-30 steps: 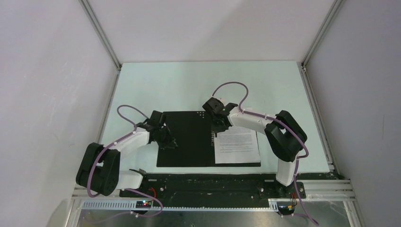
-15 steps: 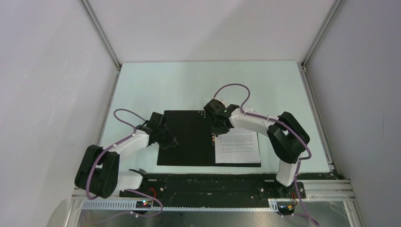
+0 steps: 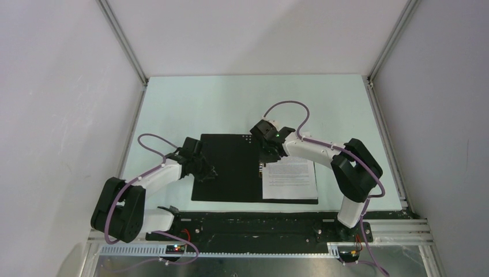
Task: Put the files into the folder
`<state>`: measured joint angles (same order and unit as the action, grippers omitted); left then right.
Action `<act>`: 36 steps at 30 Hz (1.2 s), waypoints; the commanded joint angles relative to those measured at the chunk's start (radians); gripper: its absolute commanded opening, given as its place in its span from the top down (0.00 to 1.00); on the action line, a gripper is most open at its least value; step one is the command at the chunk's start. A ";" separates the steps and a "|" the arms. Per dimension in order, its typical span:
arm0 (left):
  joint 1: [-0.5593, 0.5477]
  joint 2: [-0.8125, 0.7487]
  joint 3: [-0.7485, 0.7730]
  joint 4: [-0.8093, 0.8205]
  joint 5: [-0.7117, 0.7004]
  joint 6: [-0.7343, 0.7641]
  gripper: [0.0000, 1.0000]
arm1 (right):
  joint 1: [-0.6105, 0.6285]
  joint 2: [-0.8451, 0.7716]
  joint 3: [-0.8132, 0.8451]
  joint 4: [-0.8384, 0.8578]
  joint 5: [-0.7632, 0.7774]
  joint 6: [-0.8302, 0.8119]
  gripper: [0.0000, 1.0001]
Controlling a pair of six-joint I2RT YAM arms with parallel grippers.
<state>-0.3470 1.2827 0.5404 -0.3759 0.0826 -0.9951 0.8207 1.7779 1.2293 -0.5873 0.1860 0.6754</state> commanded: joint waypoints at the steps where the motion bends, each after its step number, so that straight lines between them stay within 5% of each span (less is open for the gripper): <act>1: -0.001 0.021 -0.039 -0.028 -0.110 0.007 0.75 | 0.000 -0.008 -0.002 -0.005 0.046 0.015 0.76; 21: -0.001 0.013 -0.052 -0.029 -0.121 -0.003 0.75 | -0.016 0.025 -0.031 0.045 0.018 0.007 0.75; 36: -0.001 0.016 -0.054 -0.030 -0.129 -0.013 0.75 | -0.002 -0.026 -0.082 0.061 -0.002 0.018 0.91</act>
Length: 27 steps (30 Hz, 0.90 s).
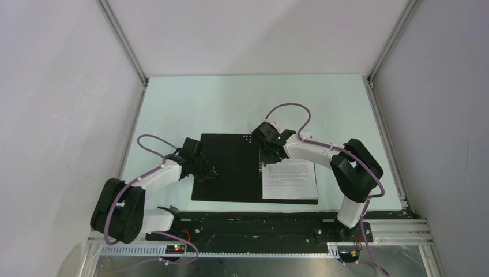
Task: Put the files into the folder
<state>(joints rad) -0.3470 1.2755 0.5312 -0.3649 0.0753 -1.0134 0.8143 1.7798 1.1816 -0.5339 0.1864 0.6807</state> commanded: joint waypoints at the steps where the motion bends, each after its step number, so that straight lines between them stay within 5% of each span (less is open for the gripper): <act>1: -0.001 0.023 -0.045 -0.041 -0.123 0.005 0.75 | 0.005 -0.030 -0.046 0.010 -0.007 0.015 0.91; 27: -0.002 0.017 -0.048 -0.042 -0.124 -0.001 0.75 | 0.039 -0.090 -0.152 0.063 -0.016 0.066 0.92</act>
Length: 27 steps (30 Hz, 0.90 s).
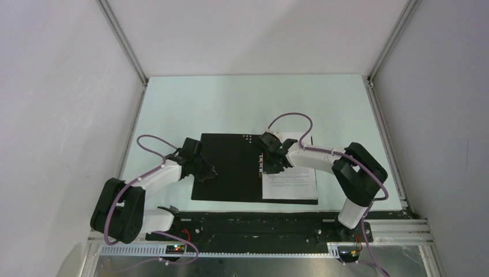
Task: Put the files into the folder
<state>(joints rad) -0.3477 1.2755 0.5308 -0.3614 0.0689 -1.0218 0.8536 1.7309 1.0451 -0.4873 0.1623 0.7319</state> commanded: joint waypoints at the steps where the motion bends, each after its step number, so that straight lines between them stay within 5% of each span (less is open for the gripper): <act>1: -0.001 0.016 -0.046 -0.044 -0.117 0.008 0.75 | 0.000 -0.057 -0.016 0.016 0.009 0.015 0.92; 10: -0.008 -0.022 0.010 -0.050 -0.081 0.069 0.74 | -0.013 -0.197 -0.019 -0.032 0.014 0.012 0.80; 16: -0.079 -0.027 0.205 -0.106 -0.021 0.200 0.65 | -0.079 -0.210 -0.018 -0.022 -0.044 0.020 0.73; 27: -0.268 0.253 0.548 -0.147 0.003 0.330 0.58 | -0.210 -0.235 -0.018 -0.006 -0.135 0.040 0.68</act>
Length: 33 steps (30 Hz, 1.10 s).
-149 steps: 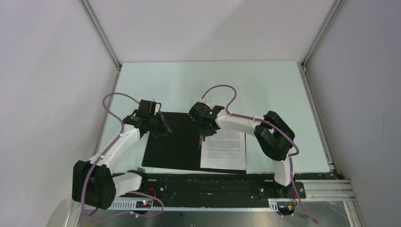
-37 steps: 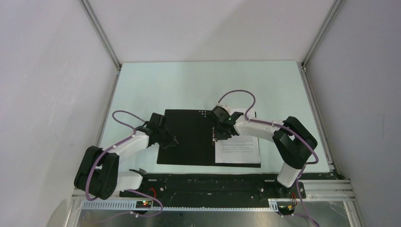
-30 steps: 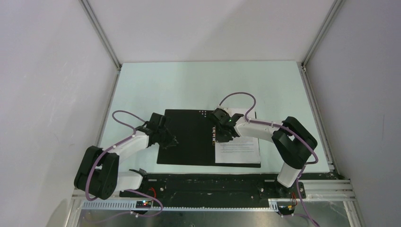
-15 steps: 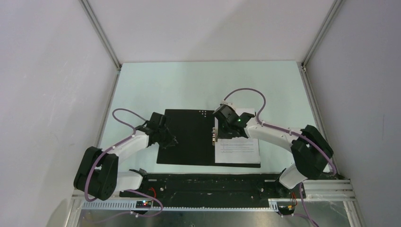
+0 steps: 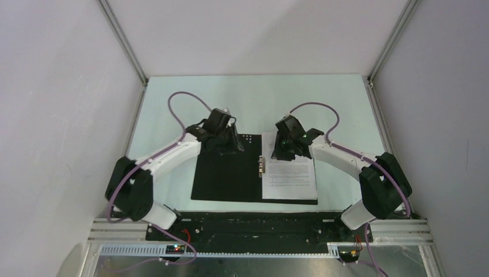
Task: Put the files into the folder
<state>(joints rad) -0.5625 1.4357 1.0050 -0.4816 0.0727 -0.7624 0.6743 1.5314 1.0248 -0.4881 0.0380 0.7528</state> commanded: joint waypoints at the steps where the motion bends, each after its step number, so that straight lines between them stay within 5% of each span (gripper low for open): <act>1: -0.062 0.122 0.102 -0.029 -0.006 0.076 0.58 | -0.038 -0.048 0.002 -0.012 0.003 0.016 0.68; 9: -0.116 0.224 0.150 -0.028 -0.043 0.069 0.59 | -0.164 -0.067 0.004 0.025 0.016 -0.032 0.60; 16: -0.116 0.262 0.117 -0.014 -0.065 0.014 0.67 | -0.176 0.088 0.147 0.059 0.015 -0.075 0.62; 33: -0.056 0.299 0.118 0.004 0.001 -0.008 0.65 | 0.153 0.036 0.191 -0.090 0.237 -0.028 0.57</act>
<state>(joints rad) -0.6552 1.7477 1.1255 -0.4992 0.0574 -0.7364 0.7734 1.6104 1.2102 -0.5499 0.1581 0.7185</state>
